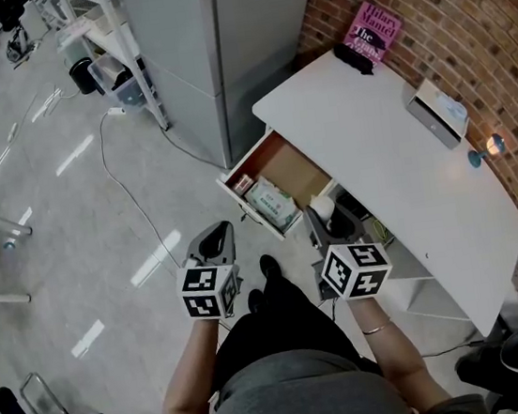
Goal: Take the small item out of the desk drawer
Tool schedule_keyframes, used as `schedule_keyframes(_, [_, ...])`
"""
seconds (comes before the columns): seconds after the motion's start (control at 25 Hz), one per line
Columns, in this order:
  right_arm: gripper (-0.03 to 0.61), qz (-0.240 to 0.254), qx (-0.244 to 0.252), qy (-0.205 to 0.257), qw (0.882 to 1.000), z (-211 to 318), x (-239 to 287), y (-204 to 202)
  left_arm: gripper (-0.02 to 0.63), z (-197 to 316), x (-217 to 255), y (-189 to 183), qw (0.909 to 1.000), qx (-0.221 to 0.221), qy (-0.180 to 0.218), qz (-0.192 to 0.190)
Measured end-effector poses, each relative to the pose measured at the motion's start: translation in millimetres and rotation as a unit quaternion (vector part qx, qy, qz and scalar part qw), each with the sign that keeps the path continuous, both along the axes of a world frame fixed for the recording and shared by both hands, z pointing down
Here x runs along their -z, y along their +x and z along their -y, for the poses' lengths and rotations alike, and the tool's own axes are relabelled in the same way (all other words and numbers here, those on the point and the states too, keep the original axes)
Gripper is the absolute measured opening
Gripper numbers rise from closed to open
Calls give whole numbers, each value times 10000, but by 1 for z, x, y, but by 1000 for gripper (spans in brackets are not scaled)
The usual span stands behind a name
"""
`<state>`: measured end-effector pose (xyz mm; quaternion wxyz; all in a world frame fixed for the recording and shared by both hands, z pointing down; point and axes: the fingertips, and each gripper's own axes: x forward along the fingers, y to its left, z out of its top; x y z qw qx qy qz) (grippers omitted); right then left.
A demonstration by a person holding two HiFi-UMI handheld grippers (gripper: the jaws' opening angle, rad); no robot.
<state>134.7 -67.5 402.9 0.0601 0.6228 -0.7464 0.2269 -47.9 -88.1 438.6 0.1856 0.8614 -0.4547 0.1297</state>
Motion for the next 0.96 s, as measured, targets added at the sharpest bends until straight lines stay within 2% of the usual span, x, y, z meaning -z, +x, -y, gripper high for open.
schedule_keyframes(0.96, [181, -116, -128, -71, 9998, 10, -6, 8, 25, 7, -3, -2, 10000, 73, -61, 3])
